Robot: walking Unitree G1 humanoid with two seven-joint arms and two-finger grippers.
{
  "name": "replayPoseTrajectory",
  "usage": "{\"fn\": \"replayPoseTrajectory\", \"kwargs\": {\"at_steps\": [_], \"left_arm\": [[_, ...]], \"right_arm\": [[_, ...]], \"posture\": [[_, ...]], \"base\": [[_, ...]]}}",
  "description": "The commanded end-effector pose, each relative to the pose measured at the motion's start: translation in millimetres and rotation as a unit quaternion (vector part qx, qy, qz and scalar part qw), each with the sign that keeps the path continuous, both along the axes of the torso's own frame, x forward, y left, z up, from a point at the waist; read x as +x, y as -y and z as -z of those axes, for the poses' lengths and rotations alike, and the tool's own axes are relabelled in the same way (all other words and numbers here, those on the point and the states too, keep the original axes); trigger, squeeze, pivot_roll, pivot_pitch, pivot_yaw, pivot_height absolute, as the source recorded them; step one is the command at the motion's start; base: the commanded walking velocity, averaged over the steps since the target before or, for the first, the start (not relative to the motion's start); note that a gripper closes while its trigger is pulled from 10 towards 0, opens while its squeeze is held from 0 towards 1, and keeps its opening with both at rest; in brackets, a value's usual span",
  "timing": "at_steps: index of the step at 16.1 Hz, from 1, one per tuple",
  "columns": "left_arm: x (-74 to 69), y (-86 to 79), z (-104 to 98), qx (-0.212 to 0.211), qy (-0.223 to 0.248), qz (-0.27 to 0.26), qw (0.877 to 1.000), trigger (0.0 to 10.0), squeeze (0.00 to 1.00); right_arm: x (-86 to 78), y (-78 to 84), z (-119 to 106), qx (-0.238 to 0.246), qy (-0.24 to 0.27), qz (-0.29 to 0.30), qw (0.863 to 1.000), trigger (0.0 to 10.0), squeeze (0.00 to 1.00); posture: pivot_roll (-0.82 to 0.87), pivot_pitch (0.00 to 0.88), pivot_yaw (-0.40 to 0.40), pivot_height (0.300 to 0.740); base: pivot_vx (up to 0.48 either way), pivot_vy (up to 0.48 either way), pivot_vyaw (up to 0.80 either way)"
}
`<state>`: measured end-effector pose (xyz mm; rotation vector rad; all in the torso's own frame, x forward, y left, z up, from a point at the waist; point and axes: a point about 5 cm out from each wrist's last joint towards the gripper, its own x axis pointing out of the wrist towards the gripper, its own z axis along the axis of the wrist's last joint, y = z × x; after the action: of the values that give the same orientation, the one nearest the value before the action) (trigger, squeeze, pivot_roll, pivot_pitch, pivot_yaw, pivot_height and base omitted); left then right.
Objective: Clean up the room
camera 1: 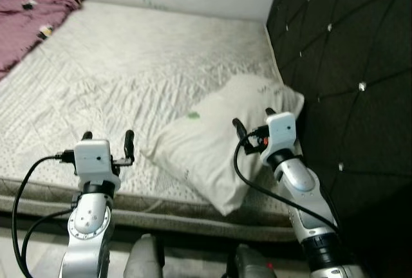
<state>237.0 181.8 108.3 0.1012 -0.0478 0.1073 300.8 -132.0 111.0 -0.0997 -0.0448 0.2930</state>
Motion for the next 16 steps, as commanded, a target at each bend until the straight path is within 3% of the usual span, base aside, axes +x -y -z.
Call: {"fn": "replayPoseTrajectory", "kwargs": {"at_steps": [1, 5, 10, 13, 16], "left_arm": [[0.4, 2.4, -2, 0.005, 0.000, 0.003, 1.000, 10.0, 0.00], [-0.5, -4.2, -3, 0.007, 0.003, -0.030, 1.000, 10.0, 0.00], [-1.8, -7.8, -2, 0.009, 0.004, -0.049, 0.999, 10.0, 0.00], [-9.2, -18.0, -1, -0.004, -0.001, -0.092, 0.996, 10.0, 0.00], [-17.7, -19.4, 1, -0.001, -0.012, -0.099, 0.995, 10.0, 0.00]], "right_arm": [[1.1, 3.8, 1, 0.003, -0.004, 0.006, 1.000, 10.0, 0.00], [1.1, 3.1, 1, 0.002, -0.004, -0.002, 1.000, 10.0, 0.00], [0.6, 4.2, 2, -0.002, -0.009, -0.004, 1.000, 10.0, 0.00], [-2.9, 5.5, 2, -0.005, -0.011, -0.011, 1.000, 10.0, 0.00], [-6.9, 5.0, 4, -0.005, -0.024, -0.023, 0.999, 10.0, 0.00]], "posture": [[-0.02, 0.044, -0.066, 0.646], [-0.02, 0.047, -0.069, 0.611], [-0.03, 0.049, -0.077, 0.611], [-0.03, 0.064, -0.094, 0.611], [-0.01, 0.093, -0.112, 0.601]], "base": [[0.000, 0.000, 0.00], [0.000, 0.000, 0.00], [0.000, 0.000, 0.00], [0.000, 0.000, 0.00], [0.000, 0.000, 0.00]]}}
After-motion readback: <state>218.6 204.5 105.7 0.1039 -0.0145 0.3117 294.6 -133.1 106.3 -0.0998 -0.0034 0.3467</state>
